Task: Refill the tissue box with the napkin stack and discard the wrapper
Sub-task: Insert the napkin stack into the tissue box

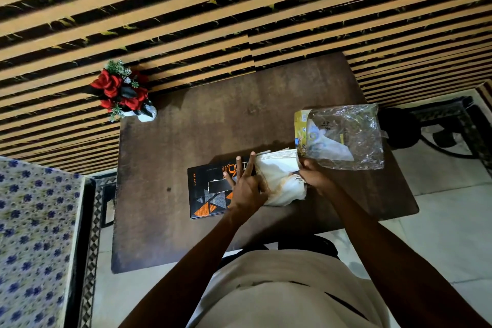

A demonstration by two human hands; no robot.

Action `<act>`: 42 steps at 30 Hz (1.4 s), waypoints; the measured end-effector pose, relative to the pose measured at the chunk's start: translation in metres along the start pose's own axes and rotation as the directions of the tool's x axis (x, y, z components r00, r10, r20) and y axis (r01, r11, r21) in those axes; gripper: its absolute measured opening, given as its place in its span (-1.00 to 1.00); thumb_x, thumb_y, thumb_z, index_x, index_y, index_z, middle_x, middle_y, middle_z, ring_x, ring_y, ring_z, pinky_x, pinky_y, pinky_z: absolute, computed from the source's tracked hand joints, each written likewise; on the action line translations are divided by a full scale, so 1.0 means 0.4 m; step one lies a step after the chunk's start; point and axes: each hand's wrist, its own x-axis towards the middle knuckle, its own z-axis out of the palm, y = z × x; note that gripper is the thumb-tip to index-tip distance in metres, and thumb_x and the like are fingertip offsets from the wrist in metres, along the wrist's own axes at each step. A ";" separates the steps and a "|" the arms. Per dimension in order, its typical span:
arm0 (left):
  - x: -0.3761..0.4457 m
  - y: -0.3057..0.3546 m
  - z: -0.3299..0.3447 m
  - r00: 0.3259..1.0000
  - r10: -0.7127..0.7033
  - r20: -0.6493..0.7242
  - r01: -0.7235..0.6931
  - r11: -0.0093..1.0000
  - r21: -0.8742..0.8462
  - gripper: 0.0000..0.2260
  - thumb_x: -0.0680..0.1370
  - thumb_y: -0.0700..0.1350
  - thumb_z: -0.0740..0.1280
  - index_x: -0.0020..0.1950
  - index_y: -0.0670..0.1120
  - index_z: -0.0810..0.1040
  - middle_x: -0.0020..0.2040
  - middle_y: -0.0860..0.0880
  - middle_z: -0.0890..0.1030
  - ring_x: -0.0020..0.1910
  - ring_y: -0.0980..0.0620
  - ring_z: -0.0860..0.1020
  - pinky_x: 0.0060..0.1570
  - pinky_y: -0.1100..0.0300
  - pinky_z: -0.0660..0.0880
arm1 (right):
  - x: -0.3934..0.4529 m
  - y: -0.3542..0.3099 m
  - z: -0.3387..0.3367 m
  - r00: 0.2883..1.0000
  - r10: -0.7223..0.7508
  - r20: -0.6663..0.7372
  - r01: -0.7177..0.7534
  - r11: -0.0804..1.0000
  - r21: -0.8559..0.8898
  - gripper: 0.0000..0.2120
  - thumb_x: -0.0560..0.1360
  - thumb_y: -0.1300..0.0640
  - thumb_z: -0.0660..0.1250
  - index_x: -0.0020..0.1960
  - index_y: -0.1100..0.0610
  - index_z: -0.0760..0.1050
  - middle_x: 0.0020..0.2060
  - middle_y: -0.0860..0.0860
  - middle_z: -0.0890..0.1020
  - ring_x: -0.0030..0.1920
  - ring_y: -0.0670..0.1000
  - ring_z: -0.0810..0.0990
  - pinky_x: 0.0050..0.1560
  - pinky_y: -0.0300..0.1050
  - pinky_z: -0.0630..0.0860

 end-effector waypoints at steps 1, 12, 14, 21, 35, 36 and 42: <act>0.001 0.002 0.002 1.000 -0.004 -0.009 0.004 1.000 0.007 -0.94 0.42 -0.14 0.41 -0.14 -0.08 0.58 0.61 0.06 -0.11 0.56 -0.20 -0.28 0.34 -0.51 -0.26 | 0.002 0.007 0.000 1.000 -0.017 0.005 0.017 0.999 -0.036 -0.53 0.50 0.19 0.34 0.40 0.14 0.39 0.39 0.12 0.46 0.38 0.12 0.43 0.44 0.14 0.32; 0.008 -0.017 0.011 0.995 0.040 0.092 -0.053 0.989 0.137 -0.89 0.44 -0.04 0.40 -0.25 0.00 0.54 0.59 0.03 -0.27 0.51 -0.24 -0.40 0.33 -0.52 -0.27 | -0.022 -0.013 0.042 0.995 0.090 0.047 -0.093 0.993 0.069 -0.35 0.39 0.29 0.46 0.43 0.17 0.33 0.34 0.16 0.49 0.28 0.14 0.52 0.20 -0.02 0.50; 0.015 -0.016 0.002 0.993 0.042 0.110 -0.058 0.987 0.147 -0.91 0.46 -0.02 0.39 -0.12 -0.01 0.57 0.60 0.01 -0.27 0.52 -0.26 -0.38 0.33 -0.54 -0.18 | -0.027 -0.029 0.044 0.997 0.072 0.015 -0.072 0.997 -0.005 -0.36 0.40 0.27 0.46 0.43 0.19 0.33 0.34 0.15 0.49 0.28 0.14 0.51 0.17 -0.05 0.49; 0.015 -0.071 -0.074 0.990 0.040 0.133 -0.075 0.960 0.270 0.08 0.27 0.27 0.49 0.58 0.06 -0.10 0.61 0.02 -0.08 0.59 -0.12 -0.08 0.43 -0.36 -0.03 | -0.044 -0.070 0.047 0.981 0.167 0.098 -0.152 0.978 -0.146 -0.38 0.47 0.14 0.39 0.46 0.12 0.23 0.32 0.11 0.48 0.22 0.12 0.53 -0.10 -0.05 0.57; 0.047 -0.153 -0.100 0.960 0.054 0.274 -0.125 0.961 0.246 0.25 0.15 0.23 0.58 0.57 0.08 -0.21 0.60 0.02 -0.25 0.56 -0.14 -0.29 0.33 -0.54 -0.13 | -0.048 -0.173 0.207 0.948 0.193 0.253 -0.194 0.981 -0.023 -0.61 0.51 0.22 0.31 0.33 0.16 0.45 0.21 0.15 0.60 0.07 0.13 0.61 -0.01 -0.02 0.59; 0.050 -0.165 -0.107 0.955 0.063 0.291 -0.139 0.958 0.251 0.26 0.16 0.22 0.58 0.57 0.07 -0.22 0.60 0.00 -0.26 0.56 -0.13 -0.28 0.34 -0.52 -0.11 | -0.047 -0.171 0.209 0.946 0.198 0.256 -0.202 0.979 -0.011 -0.63 0.52 0.24 0.30 0.32 0.15 0.45 0.14 0.14 0.61 0.01 0.10 0.60 -0.09 -0.07 0.58; 0.024 -0.197 -0.114 0.960 0.075 0.269 -0.156 0.943 0.294 0.23 0.18 0.22 0.57 0.57 0.06 -0.21 0.60 -0.02 -0.23 0.58 -0.11 -0.22 0.46 -0.34 -0.08 | -0.033 -0.091 0.162 0.950 0.230 0.210 -0.258 0.959 0.114 -0.52 0.43 0.45 0.32 0.29 0.12 0.47 0.25 0.38 0.52 0.28 0.44 0.43 0.34 0.50 0.20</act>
